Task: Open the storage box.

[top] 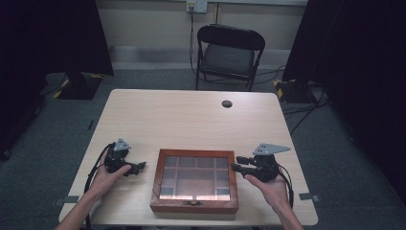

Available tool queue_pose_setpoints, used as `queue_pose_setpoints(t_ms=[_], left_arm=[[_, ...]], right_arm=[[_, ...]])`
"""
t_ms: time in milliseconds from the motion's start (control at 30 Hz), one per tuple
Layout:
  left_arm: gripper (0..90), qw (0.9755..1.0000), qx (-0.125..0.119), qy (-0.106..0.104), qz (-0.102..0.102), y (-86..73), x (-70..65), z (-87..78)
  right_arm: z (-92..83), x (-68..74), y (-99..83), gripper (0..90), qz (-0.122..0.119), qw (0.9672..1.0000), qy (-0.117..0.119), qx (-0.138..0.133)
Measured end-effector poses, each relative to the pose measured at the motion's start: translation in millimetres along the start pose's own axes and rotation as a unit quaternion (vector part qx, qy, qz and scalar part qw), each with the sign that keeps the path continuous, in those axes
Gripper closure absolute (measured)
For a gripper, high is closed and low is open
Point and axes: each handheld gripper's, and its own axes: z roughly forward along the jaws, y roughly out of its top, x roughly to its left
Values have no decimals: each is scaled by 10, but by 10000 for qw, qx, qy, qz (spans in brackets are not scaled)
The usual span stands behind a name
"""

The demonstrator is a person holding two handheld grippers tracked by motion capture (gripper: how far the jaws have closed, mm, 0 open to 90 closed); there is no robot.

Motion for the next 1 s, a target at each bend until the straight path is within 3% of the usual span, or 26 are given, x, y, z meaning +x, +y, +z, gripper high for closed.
queue_pose_setpoints(t_ms=[300,433,733,833,900,1000], left_arm=[[1,10000,-1,-1,-2,-1,0,0],[3,10000,1,3,16,-1,4,-4],[42,10000,69,-36,16,1,10,-42],[99,9999,76,-73,45,1,-2,-72],[183,9998,36,-149,85,5,-16,-90],[157,9998,75,-181,93,5,-29,-87]], right_arm=[[152,225,158,663,-224,9982,549,-59],[243,342,149,698,-351,9962,787,111],[428,609,81,761,-654,9871,1387,455],[480,705,63,769,-777,9825,1608,530],[511,759,49,777,-809,9797,1747,554],[547,812,37,785,-875,9774,1820,618]])
